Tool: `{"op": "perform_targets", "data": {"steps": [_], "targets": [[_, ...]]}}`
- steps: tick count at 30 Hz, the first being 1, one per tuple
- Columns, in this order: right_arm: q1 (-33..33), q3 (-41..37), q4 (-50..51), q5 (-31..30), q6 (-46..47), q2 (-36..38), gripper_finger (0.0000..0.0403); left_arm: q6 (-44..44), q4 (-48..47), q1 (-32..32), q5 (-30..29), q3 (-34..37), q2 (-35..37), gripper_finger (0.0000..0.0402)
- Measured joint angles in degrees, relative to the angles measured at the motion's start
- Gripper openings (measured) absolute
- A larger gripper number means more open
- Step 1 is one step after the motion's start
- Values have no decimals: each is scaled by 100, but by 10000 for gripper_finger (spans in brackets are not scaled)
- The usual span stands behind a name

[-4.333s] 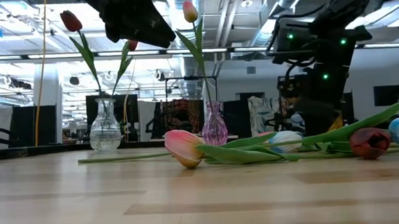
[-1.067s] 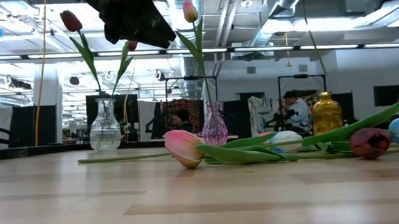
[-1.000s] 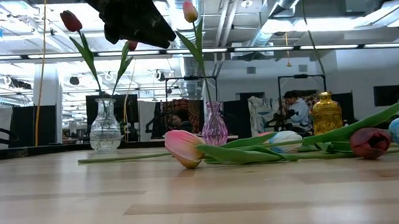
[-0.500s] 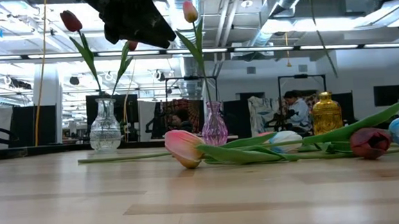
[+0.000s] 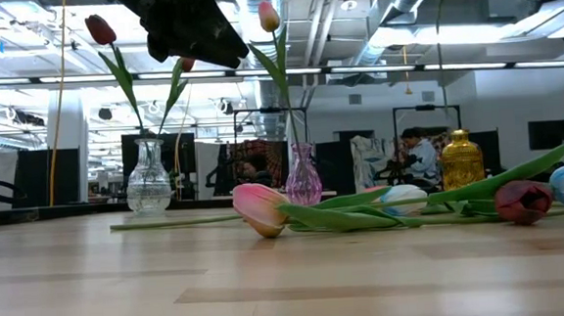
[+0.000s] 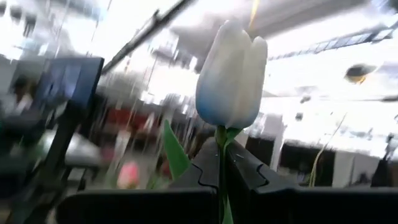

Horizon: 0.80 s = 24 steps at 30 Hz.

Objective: Sort flowers into vase by color
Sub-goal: Put the top white flower into the yellow vase

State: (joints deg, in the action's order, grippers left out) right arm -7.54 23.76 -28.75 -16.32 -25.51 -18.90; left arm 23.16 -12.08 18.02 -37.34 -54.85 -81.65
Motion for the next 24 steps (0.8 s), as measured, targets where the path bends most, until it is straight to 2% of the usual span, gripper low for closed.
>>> {"op": "perform_targets", "data": {"steps": [2, 6, 12, 24], "targets": [[-8, -94, -282, 2, -50, 182, 34, 1, 0, 0, 0, 0, 0, 153], [-6, -128, -192, 9, -122, 525, 34, 4, 0, 0, -4, 0, 0, 153], [-6, -128, 618, -211, -110, 934, 34, 15, 0, 0, -3, 0, 0, 153], [-6, -186, 775, -334, -45, 1070, 34, 63, 0, 0, -7, 0, 0, 153]]}}
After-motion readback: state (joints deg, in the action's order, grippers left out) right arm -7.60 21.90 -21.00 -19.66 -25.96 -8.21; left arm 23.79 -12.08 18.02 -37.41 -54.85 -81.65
